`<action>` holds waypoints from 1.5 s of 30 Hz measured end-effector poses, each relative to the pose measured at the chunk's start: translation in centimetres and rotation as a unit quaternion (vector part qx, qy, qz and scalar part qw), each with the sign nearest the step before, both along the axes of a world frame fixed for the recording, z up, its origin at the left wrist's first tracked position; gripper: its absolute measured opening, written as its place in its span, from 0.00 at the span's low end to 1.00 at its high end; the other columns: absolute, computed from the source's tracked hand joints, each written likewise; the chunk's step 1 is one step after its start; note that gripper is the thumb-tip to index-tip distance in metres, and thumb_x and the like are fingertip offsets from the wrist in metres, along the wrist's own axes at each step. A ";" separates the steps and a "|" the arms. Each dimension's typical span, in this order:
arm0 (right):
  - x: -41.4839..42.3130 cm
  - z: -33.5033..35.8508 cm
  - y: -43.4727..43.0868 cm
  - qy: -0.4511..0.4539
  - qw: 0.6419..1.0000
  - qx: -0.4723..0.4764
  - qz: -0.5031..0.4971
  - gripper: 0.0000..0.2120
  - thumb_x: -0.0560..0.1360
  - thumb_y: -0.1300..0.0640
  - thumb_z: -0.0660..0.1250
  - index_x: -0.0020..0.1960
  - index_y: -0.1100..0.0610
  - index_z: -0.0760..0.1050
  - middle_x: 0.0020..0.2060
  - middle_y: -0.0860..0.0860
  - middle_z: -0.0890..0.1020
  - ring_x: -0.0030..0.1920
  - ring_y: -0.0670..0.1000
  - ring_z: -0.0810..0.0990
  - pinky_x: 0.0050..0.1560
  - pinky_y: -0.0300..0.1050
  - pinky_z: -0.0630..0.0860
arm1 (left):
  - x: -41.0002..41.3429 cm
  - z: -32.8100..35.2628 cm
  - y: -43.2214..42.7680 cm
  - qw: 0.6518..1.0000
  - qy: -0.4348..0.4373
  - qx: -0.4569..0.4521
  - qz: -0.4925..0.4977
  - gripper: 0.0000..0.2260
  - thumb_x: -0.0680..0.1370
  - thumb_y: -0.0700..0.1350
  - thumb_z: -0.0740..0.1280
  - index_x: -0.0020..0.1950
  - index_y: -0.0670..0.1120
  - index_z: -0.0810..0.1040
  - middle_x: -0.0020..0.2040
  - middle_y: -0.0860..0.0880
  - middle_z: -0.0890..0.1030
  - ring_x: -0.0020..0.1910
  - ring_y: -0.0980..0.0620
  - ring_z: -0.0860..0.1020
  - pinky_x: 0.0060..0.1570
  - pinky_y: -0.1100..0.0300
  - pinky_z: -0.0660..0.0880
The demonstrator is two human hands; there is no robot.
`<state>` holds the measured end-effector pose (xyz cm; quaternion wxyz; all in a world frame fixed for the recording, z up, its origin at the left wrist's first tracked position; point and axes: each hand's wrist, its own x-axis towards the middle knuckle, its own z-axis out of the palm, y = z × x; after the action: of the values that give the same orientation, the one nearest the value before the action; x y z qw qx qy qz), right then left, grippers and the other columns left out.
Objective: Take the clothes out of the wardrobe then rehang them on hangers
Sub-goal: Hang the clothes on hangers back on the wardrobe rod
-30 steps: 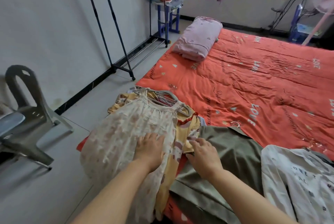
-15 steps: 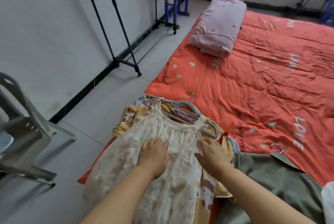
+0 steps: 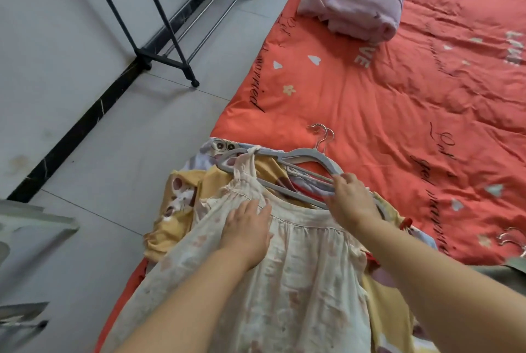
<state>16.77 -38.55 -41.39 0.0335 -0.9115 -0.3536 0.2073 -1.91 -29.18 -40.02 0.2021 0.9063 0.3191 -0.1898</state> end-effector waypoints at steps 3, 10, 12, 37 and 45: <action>1.7 -2.6 2.1 -0.018 1.000 -0.007 -0.019 0.28 0.76 0.50 0.62 0.72 0.59 0.60 0.71 0.56 0.64 0.69 0.57 0.64 0.69 0.53 0.61 | 0.8 -2.1 1.2 1.000 -0.023 0.001 0.003 0.26 0.80 0.51 0.58 0.75 0.50 0.53 0.75 0.47 0.55 0.74 0.47 0.53 0.71 0.52 0.52; 3.4 -4.6 3.2 -0.075 0.996 -0.034 -0.020 0.21 0.73 0.46 0.67 0.60 0.58 0.72 0.54 0.59 0.74 0.55 0.61 0.73 0.55 0.52 0.69 | 0.7 -4.4 1.9 0.998 -0.063 0.007 0.017 0.25 0.80 0.52 0.58 0.74 0.50 0.55 0.74 0.48 0.57 0.73 0.48 0.54 0.71 0.54 0.52; 3.6 -4.4 3.1 -0.091 0.995 -0.035 -0.004 0.21 0.72 0.45 0.68 0.59 0.57 0.73 0.52 0.58 0.75 0.53 0.61 0.74 0.52 0.51 0.69 | 0.4 -4.2 1.8 0.997 -0.072 0.006 0.025 0.25 0.80 0.52 0.57 0.75 0.51 0.54 0.75 0.48 0.55 0.74 0.48 0.52 0.72 0.54 0.50; -10.6 23.3 -3.5 -0.162 0.875 0.372 0.264 0.27 0.63 0.53 0.75 0.60 0.61 0.77 0.38 0.50 0.82 0.37 0.54 0.79 0.37 0.47 0.78 | -9.5 22.0 -0.1 0.916 -0.309 0.242 0.084 0.25 0.76 0.54 0.61 0.70 0.46 0.65 0.60 0.46 0.77 0.60 0.45 0.76 0.62 0.44 0.68; -18.3 30.2 -6.6 -0.124 0.810 0.450 0.356 0.30 0.58 0.59 0.81 0.59 0.61 0.78 0.39 0.50 0.83 0.36 0.53 0.80 0.32 0.40 0.77 | -20.8 30.0 -8.6 0.877 -0.276 0.349 0.183 0.42 0.55 0.51 0.82 0.66 0.46 0.72 0.40 0.53 0.80 0.38 0.55 0.79 0.40 0.58 0.77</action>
<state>-1.51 -45.16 -11.22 0.3196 -0.6229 -0.7081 -0.0918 -22.70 -37.73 -10.05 -0.0164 0.8591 0.4557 0.2326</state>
